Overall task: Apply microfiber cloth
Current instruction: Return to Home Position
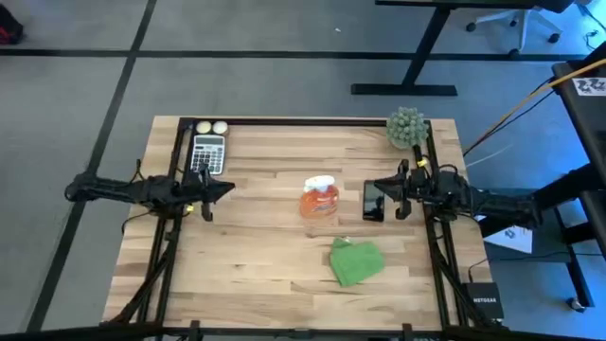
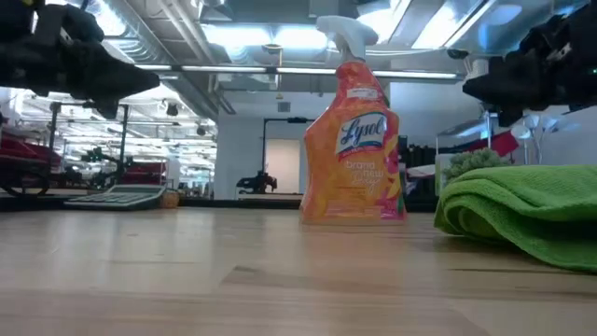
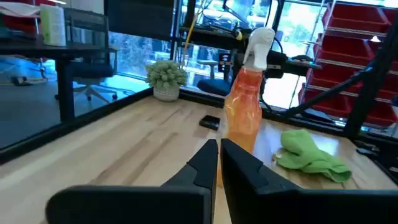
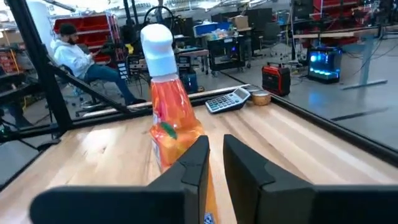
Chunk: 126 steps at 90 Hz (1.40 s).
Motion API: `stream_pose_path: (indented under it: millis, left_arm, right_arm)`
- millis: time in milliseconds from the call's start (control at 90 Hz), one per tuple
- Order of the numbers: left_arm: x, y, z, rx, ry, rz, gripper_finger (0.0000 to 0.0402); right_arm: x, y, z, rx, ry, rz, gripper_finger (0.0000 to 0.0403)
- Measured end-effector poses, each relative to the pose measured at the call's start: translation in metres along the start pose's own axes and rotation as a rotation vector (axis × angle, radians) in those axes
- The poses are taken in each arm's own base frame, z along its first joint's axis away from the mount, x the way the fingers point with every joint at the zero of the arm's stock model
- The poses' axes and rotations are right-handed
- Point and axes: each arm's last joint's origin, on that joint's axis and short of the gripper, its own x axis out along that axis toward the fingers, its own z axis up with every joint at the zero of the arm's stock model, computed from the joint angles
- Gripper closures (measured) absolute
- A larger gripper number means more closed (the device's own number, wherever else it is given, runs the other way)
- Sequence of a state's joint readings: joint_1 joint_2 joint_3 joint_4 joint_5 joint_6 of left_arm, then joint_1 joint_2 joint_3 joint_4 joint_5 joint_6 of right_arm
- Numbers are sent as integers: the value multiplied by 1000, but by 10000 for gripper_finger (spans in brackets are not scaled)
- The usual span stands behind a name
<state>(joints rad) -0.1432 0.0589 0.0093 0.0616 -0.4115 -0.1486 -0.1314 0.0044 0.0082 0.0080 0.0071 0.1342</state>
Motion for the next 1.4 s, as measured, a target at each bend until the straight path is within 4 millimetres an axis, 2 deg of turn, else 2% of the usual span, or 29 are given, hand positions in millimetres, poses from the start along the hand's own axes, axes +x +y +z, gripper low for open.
stream_pose_path:
  millis: [1400]
  left_arm:
    - [0, 0, 0, -34, 0, 4, 401]
  right_arm:
    - [0, 0, 0, -2, 1, 2, 370]
